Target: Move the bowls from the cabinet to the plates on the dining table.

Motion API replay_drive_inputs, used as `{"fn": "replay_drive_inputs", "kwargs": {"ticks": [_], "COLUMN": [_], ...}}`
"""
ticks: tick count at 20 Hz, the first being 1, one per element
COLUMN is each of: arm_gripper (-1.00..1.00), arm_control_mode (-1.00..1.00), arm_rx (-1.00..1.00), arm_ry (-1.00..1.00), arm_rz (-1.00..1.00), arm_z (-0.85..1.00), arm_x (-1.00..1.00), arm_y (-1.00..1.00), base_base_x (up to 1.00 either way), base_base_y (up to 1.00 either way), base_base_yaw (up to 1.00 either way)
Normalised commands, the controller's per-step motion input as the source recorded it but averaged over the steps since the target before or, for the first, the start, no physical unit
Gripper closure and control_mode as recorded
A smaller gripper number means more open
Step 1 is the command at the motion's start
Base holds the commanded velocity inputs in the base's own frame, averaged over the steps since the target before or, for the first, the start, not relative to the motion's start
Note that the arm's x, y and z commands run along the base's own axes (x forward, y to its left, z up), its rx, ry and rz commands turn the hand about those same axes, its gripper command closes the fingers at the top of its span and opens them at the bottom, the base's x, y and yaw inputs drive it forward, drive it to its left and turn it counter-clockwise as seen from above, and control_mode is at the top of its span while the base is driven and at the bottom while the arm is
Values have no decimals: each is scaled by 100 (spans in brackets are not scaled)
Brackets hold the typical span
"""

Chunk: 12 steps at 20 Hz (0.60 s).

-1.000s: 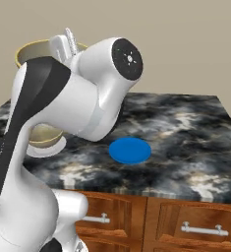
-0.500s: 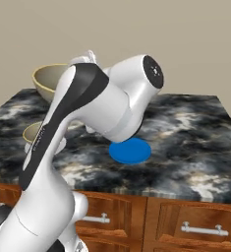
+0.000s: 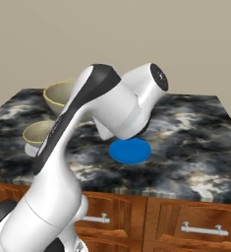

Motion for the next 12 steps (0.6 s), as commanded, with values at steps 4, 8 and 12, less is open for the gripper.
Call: {"fn": "replay_drive_inputs", "kwargs": {"ticks": [4,8,12], "arm_gripper": [100,100,100], "arm_control_mode": [-100,-100,-100], "arm_rx": [-12,-14,-12], "arm_ry": [0,-1,-3], "arm_rz": [4,3,1], "arm_z": [-37,-36,-33], "arm_x": [18,22,24], "arm_y": [-13,-10,-10], "base_base_x": [0,0,0], "base_base_y": [0,0,0], "base_base_yaw": [0,0,0]}}
